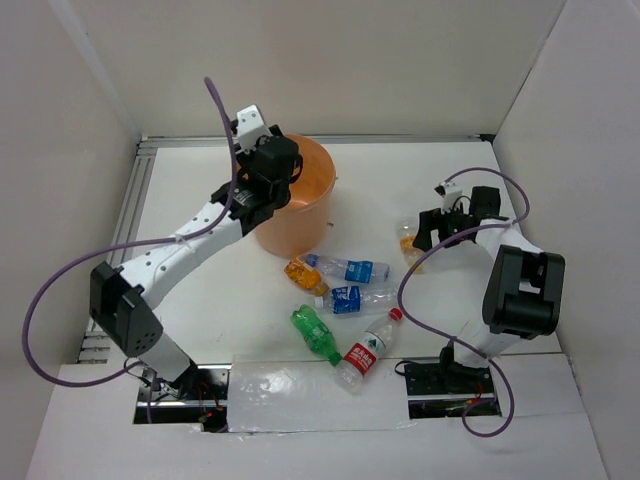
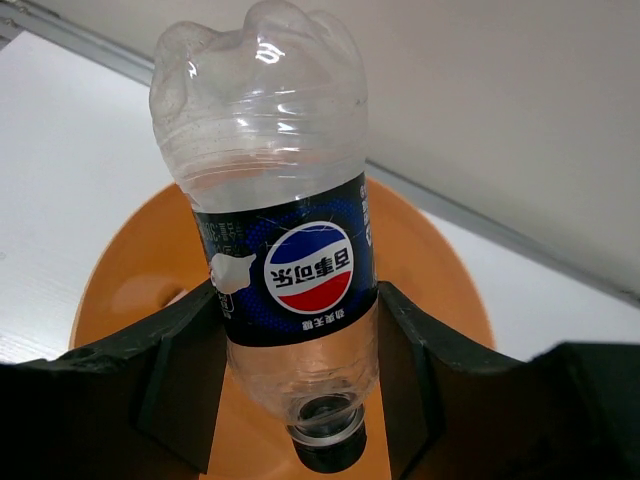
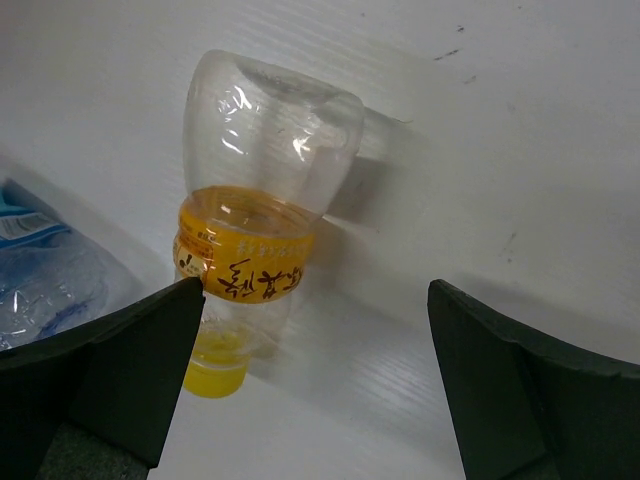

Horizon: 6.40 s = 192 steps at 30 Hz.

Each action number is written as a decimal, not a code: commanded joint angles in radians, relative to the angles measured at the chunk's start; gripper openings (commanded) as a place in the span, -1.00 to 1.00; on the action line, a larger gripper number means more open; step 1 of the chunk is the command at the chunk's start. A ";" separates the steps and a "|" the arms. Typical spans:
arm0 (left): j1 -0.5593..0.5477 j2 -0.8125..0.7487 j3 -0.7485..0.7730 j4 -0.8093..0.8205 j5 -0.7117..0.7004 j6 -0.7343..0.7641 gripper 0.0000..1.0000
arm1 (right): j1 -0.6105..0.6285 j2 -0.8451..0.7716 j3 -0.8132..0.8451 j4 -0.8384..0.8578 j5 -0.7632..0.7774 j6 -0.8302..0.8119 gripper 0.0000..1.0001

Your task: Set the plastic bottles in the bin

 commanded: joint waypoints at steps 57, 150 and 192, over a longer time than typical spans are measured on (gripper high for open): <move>-0.420 -0.167 -0.801 -0.122 0.577 -0.625 -0.52 | 0.747 0.277 0.973 0.099 -0.266 0.192 1.00; -0.737 0.132 -0.587 0.309 0.572 0.232 0.98 | 0.563 0.161 0.941 -0.082 -0.217 -0.009 1.00; 0.076 -0.075 -0.067 0.297 0.365 0.481 0.99 | 0.501 0.016 0.164 -0.363 -0.165 -0.635 0.98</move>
